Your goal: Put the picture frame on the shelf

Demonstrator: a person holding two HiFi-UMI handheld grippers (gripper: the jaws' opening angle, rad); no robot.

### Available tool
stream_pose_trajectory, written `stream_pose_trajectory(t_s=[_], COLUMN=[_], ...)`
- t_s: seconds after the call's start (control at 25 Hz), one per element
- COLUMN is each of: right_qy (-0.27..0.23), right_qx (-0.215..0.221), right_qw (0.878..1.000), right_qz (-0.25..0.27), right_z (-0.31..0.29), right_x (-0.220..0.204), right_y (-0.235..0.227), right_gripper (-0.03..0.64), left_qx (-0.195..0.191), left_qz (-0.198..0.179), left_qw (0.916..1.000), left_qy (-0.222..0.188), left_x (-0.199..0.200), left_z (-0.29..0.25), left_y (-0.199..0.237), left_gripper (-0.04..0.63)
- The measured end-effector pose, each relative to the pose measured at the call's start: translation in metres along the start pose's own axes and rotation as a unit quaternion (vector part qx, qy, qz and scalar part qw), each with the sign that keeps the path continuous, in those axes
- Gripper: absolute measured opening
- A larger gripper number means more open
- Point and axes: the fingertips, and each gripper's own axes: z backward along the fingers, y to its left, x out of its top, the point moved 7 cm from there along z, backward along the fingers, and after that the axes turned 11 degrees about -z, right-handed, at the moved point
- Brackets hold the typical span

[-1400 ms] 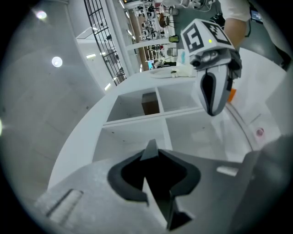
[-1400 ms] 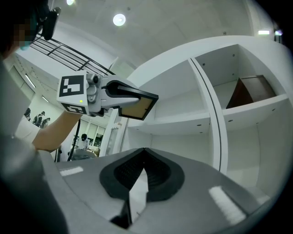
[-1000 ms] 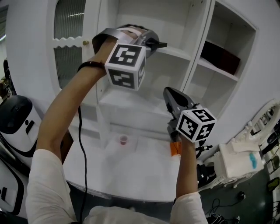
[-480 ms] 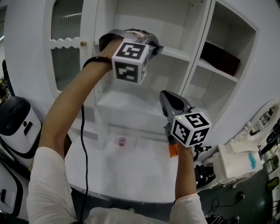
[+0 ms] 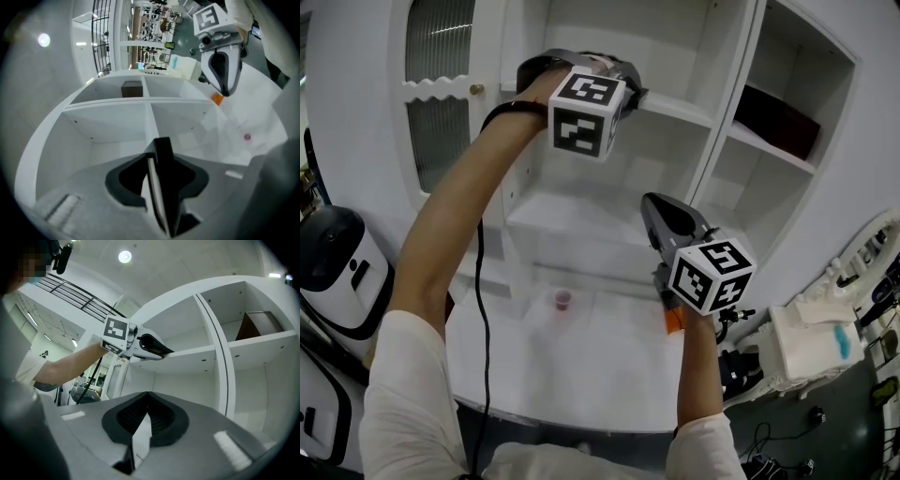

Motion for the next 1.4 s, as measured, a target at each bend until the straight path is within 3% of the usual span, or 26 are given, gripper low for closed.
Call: stream_pose_trajectory(t_s=[0.24,0.76,0.92,1.12,1.4], right_qy=[0.004,0.015,0.017,0.018,0.016], right_qx=[0.005,0.013,0.023,0.032,0.039], right_qw=[1.000,1.000,0.999,0.999,0.999], right_qz=[0.006,0.019,0.018,0.016,0.026], right_z=[-0.008,-0.014,-0.021,-0.027,-0.028], right_x=[-0.005,-0.013,-0.016,-0.016,-0.012], right_y=[0.007,0.014,0.022,0.028,0.041], right_gripper=[0.006,0.006,0.006,0.006,0.006], left_qx=[-0.025,0.009,0.044,0.066,0.099], left_qz=[0.004,-0.003,0.018,0.042,0.047], left_qw=[0.9997,0.9998,0.9988,0.9967,0.9923], left_qy=[-0.005,0.019,0.012,0.020,0.058], left_x=[-0.001,-0.007,-0.011,-0.014,-0.017], left_z=[0.001,0.015,0.038,0.061,0.069], left_y=[0.006,-0.005,-0.008,-0.015,-0.024], left_gripper=[0.151,0.239,0.241,0.220,0.106])
